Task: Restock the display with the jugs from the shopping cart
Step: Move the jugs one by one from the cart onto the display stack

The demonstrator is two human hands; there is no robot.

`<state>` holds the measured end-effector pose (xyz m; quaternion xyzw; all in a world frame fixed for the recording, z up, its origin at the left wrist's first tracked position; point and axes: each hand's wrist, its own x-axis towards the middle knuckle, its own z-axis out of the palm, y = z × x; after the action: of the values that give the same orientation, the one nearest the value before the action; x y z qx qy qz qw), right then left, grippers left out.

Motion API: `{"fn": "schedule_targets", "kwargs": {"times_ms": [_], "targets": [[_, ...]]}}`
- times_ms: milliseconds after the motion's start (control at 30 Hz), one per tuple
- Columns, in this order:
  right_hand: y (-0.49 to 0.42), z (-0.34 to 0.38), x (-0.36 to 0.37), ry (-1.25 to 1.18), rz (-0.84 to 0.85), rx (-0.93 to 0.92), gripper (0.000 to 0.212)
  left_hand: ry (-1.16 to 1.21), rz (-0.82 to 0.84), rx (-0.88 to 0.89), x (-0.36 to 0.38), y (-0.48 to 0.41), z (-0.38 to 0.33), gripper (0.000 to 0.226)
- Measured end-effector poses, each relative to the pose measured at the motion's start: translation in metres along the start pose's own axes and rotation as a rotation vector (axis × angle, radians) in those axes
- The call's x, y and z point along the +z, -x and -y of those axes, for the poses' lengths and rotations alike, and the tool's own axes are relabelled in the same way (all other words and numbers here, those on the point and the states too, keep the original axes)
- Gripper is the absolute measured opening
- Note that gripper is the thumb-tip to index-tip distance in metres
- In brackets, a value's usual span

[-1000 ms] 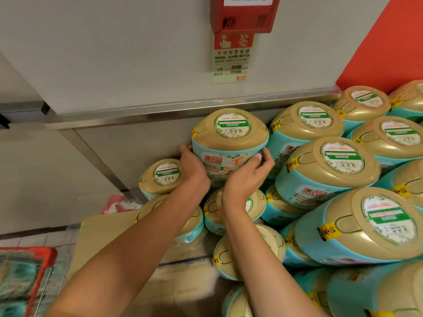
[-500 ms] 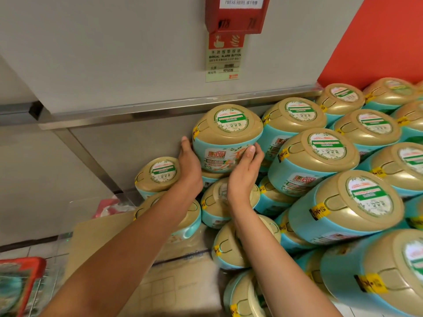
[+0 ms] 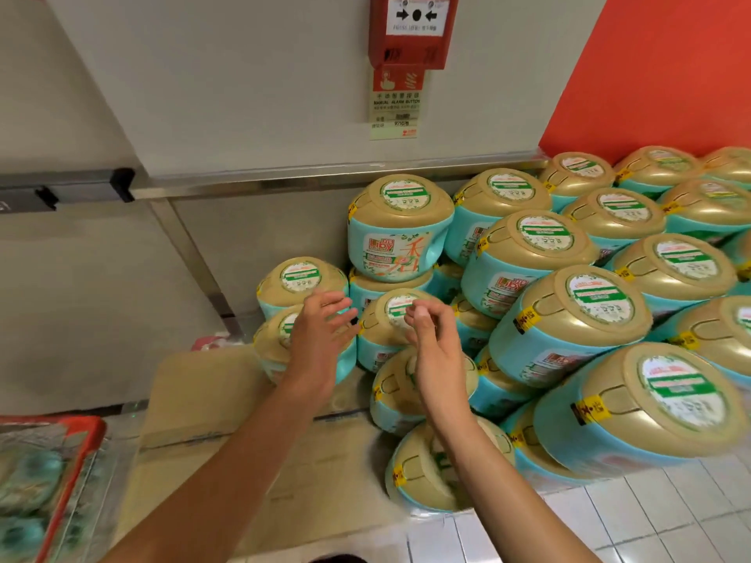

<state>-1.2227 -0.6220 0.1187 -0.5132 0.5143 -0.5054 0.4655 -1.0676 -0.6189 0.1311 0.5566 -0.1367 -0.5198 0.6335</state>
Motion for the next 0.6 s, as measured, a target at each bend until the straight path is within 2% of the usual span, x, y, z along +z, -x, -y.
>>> {"fn": "schedule_targets", "kwargs": {"times_ms": [233,433,600], "targets": [[0.121,0.004,-0.055,-0.074,0.341,-0.057,0.023,0.017,0.002,0.046,-0.045,0.133,0.059,0.044],[0.222,-0.004,-0.101,-0.062,0.561,-0.012,0.043,0.046,-0.094,0.153,-0.095,0.279,0.114,0.032],[0.301,-0.017,-0.116,0.002,0.761,0.046,0.035,-0.006,-0.174,0.213,-0.168,0.38,0.154,0.04]]}}
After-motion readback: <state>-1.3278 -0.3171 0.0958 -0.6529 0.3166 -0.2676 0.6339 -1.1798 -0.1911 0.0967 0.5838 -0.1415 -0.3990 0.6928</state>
